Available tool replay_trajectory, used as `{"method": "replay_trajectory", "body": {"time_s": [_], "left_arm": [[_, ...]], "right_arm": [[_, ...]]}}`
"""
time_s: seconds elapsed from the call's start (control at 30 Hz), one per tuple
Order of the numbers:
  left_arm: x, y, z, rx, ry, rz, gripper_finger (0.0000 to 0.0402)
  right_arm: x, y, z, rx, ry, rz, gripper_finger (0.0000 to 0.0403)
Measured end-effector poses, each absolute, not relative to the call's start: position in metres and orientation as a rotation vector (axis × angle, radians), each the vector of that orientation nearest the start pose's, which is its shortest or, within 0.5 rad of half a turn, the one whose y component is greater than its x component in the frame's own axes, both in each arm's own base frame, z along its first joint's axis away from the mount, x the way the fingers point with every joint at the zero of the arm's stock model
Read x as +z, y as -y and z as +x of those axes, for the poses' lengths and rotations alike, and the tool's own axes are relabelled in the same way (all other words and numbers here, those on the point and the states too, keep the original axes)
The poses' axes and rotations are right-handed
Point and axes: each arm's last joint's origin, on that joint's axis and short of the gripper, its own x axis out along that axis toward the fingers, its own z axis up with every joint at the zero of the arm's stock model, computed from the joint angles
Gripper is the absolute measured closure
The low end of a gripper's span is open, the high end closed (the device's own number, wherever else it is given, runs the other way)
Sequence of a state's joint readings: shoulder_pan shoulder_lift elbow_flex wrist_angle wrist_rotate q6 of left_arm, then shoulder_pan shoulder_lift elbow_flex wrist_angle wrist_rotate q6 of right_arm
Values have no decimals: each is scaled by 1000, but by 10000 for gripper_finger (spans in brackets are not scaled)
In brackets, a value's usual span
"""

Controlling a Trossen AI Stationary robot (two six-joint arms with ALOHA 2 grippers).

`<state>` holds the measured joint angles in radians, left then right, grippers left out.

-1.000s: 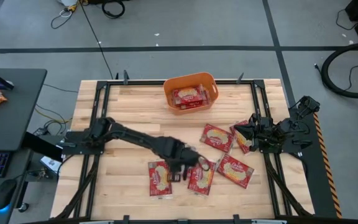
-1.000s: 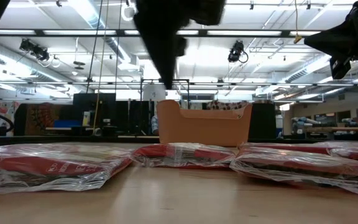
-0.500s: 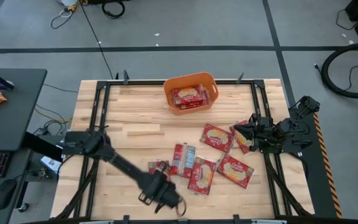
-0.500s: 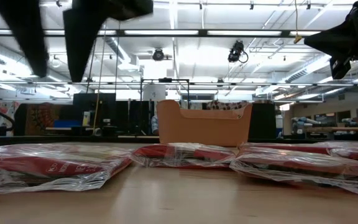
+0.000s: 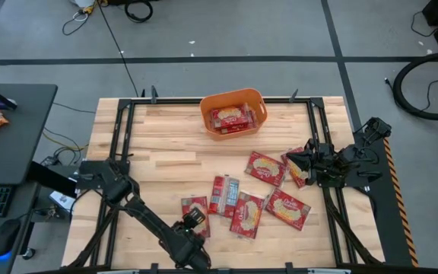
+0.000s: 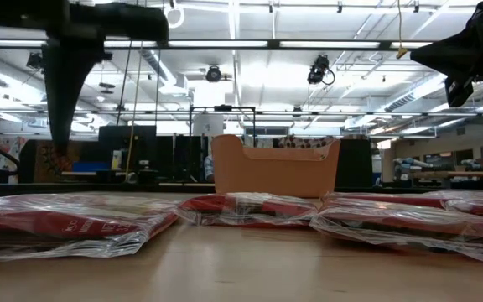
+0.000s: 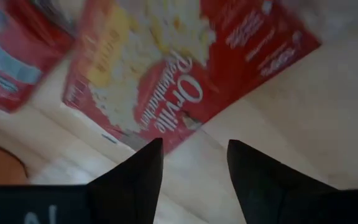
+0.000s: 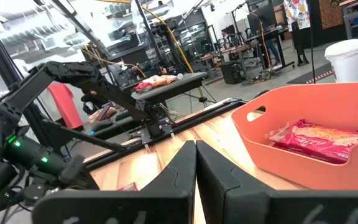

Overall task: Sort popcorn bags into baskets
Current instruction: Stack the popcorn bag on top of the stacked popcorn bag into the bin

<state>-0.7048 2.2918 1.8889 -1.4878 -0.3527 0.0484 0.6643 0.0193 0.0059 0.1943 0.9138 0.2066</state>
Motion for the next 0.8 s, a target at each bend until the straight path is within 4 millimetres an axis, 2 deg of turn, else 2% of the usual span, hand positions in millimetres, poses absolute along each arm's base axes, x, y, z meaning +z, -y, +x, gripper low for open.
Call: {"method": "replay_trajectory", "body": {"time_s": [0.47,0.7,0.8], "left_arm": [[133,252,311,-275,-1654,1066,242],[131,257,317,-261,-1561,1043,243],[130,259,319,-252,-1535,1021,255]], "right_arm": [[182,-35,82,-235,162,343,386],[182,-35,82,-234,163,344,386],[182,-35,82,-234,163,344,386]]}}
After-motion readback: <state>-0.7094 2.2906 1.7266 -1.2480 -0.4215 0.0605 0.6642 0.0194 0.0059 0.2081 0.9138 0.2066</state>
